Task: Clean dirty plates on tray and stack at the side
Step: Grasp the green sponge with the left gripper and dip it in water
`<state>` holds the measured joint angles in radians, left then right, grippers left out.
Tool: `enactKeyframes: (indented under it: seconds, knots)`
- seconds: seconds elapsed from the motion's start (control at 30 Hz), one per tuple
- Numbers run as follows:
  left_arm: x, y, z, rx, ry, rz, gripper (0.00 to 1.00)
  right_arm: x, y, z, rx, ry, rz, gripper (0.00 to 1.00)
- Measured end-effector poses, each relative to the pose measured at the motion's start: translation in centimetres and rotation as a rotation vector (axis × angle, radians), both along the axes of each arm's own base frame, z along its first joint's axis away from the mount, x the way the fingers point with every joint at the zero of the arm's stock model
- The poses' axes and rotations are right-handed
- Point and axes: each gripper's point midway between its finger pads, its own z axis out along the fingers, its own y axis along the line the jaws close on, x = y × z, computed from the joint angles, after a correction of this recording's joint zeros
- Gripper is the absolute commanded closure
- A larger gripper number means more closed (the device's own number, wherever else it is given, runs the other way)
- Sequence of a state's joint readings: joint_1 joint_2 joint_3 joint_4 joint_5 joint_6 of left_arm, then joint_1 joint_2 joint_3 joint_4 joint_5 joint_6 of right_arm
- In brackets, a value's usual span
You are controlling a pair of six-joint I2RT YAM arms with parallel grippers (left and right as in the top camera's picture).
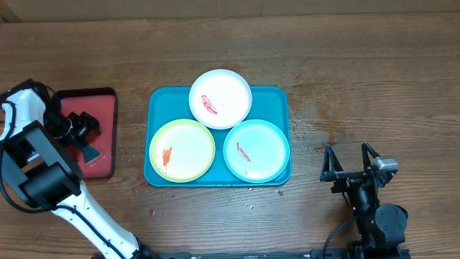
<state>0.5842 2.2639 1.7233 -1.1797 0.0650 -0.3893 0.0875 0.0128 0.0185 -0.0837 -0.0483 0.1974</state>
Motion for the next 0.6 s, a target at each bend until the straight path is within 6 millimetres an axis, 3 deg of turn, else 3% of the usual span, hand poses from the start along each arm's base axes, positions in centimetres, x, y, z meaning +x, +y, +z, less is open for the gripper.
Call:
enactKeyframes:
  seconds: [0.03, 0.07, 0.1, 0.23, 0.27, 0.33, 0.37, 0.4, 0.6]
  knots:
    - [0.3, 0.3, 0.0, 0.017, -0.011, 0.003, 0.67, 0.0, 0.0, 0.0, 0.0, 0.0, 0.0, 0.0]
    - [0.6, 0.7, 0.0, 0.032, -0.022, 0.002, 0.87, 0.0, 0.0, 0.0, -0.001, 0.0, 0.0, 0.0]
    - [0.8, 0.9, 0.0, 0.043, -0.032, 0.002, 0.96, 0.0, 0.0, 0.0, 0.0, 0.0, 0.0, 0.0]
    - [1.5, 1.4, 0.1, 0.057, -0.063, -0.002, 0.96, 0.0, 0.0, 0.0, 0.0, 0.0, 0.0, 0.0]
    - [1.5, 1.4, 0.1, 0.057, -0.064, -0.002, 0.93, 0.0, 0.0, 0.0, 0.0, -0.001, 0.0, 0.0]
    - [1.5, 1.4, 0.1, 0.056, -0.064, -0.006, 0.43, 0.0, 0.0, 0.0, -0.001, 0.0, 0.0, 0.0]
    - [1.7, 1.3, 0.1, 0.049, -0.072, -0.001, 0.09, 0.0, 0.0, 0.0, -0.001, 0.0, 0.0, 0.0]
    - [1.7, 1.2, 0.2, 0.046, -0.074, -0.002, 0.0, 0.0, 0.0, 0.0, 0.0, 0.0, 0.0, 0.0]
    - [0.4, -0.2, 0.3, 0.0, -0.01, -0.011, 0.03, 0.0, 0.0, 0.0, 0.0, 0.0, 0.0, 0.0]
